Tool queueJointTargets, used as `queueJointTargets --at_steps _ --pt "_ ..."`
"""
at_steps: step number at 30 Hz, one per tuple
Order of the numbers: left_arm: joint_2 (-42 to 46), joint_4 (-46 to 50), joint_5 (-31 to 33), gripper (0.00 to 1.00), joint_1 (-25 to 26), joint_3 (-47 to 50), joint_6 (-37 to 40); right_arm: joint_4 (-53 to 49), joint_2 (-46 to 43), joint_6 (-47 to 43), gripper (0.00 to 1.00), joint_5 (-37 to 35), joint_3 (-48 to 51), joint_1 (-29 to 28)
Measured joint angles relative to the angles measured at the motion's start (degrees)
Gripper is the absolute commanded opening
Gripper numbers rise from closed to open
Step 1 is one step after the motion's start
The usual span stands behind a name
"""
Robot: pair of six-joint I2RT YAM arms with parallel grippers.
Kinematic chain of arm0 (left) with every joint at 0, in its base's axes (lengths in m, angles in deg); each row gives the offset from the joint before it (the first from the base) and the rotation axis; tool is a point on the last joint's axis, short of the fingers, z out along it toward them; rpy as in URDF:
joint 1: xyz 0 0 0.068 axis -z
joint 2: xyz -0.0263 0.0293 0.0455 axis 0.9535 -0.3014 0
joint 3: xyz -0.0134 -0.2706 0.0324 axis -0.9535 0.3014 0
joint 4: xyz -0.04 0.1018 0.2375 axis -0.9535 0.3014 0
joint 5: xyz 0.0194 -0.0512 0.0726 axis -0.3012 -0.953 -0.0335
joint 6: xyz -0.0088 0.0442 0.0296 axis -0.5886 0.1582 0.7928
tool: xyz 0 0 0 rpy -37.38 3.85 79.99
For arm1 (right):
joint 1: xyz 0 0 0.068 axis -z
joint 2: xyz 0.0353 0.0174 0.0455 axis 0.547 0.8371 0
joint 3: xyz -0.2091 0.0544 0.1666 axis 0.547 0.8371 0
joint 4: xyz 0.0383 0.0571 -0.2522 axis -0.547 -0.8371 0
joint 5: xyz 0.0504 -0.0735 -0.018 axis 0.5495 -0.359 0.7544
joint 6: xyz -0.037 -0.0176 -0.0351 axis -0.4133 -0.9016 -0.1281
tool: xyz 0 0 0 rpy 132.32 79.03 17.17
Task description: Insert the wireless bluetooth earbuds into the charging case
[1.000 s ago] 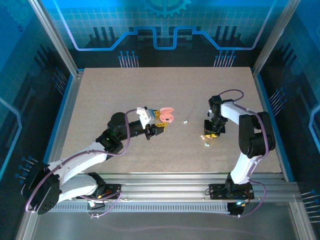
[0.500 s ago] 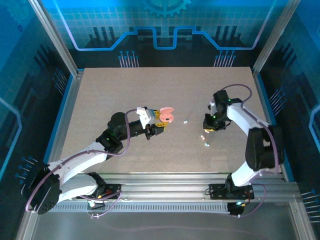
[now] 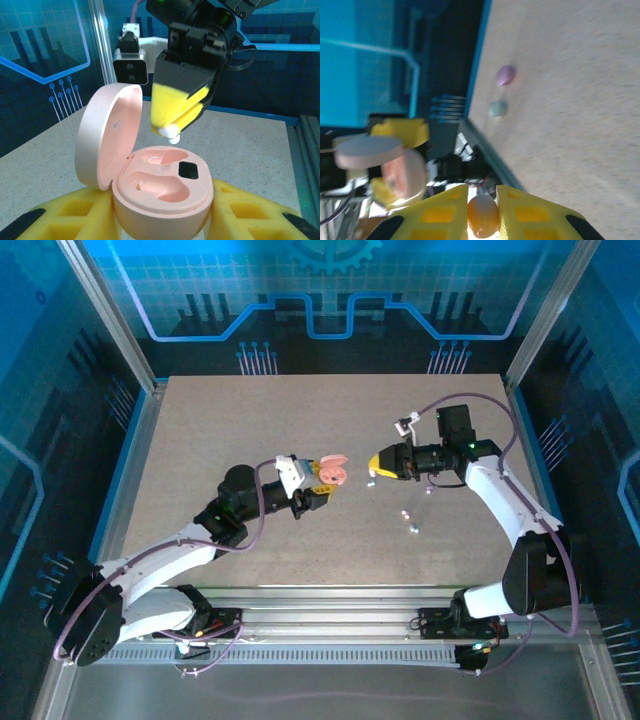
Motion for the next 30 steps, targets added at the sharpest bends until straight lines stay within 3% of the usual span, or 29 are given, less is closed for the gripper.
queueJointTargets --at_steps 5,11,21,30 --pt "-0.37 0.02 0.81 0.41 0.0 0.22 0.98 2.51 0.09 4.15 0.2 6.05 -1.42 -2.93" --pt "-0.48 0.04 1.68 0.41 0.0 0.22 2.25 4.7 0.2 8.35 0.21 8.22 -2.99 -4.33" --pt "-1.77 -1.33 2.82 0.41 0.0 0.22 2.1 11.04 0.04 16.61 0.22 6.03 -2.45 -5.51" --pt "-4.02 -5.07 2.78 0.4 0.0 0.24 1.44 12.48 -3.41 16.52 0.22 1.03 -2.23 -7.8"
